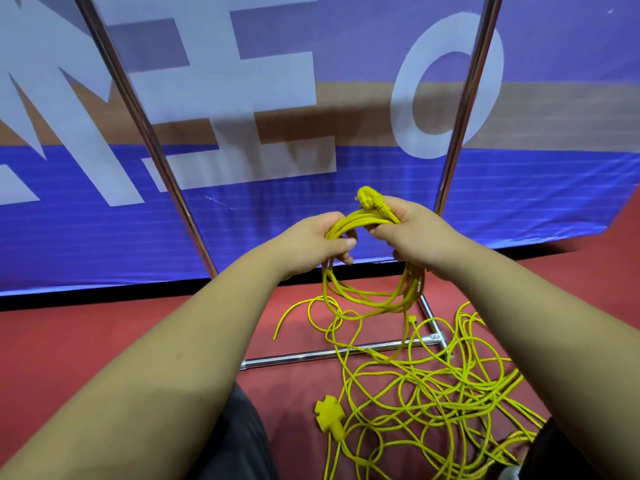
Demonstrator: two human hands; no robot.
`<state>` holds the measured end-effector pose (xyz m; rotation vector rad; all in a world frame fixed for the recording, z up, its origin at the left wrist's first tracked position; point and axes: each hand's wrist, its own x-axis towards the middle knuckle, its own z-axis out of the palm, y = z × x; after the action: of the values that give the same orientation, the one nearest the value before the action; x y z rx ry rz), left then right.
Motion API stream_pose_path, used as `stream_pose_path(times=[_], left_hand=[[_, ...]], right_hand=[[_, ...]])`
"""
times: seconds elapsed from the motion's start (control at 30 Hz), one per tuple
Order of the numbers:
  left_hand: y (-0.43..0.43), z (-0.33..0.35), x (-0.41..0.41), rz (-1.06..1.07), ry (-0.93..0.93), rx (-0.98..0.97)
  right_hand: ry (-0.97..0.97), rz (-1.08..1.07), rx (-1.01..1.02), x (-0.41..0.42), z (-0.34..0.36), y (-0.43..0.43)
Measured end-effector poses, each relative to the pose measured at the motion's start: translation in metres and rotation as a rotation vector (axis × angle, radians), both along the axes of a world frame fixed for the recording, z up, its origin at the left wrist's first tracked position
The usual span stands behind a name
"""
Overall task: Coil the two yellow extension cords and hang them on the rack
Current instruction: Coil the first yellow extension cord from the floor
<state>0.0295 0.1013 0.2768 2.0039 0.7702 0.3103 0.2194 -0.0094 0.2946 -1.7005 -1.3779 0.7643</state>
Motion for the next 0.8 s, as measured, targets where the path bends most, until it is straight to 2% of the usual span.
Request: stream_pose_path(times=[0.07,0.23,0.3,0.43,0.53,0.6,0.73,0.8], left_hand=[[-0.002,0.002,0.004,0.030,-0.003,0.044],[0.007,0.010,0.003,0.019,0.076,0.314],[0.010,0.009,0.002,0.013,0.126,0.378],[0.010,0.012,0.000,0.021,0.131,0.356],[0.008,0.014,0.002,0.053,0.090,0.286],[0.008,0.012,0.004,0.072,0.025,0.198],[0.011,0.015,0.003,0.082,0.004,0.233],[0.013,0.015,0.000,0.084,0.015,0.196]], right_hand=[[-0.014,-0.021,0.008,0.001,0.000,0.001],[0.068,-0.019,-0.020,0.003,0.001,0.001],[0.003,-0.017,-0.033,0.005,0.000,0.001],[-0.212,-0.033,-0.101,0.009,-0.002,0.005],[-0.291,-0.049,-0.118,0.008,0.000,0.006],[-0.288,-0.076,-0.093,0.006,0.003,0.005],[-0.186,-0.081,-0.077,0.009,0.004,0.007],[-0.197,-0.079,-0.070,0.011,0.003,0.004]])
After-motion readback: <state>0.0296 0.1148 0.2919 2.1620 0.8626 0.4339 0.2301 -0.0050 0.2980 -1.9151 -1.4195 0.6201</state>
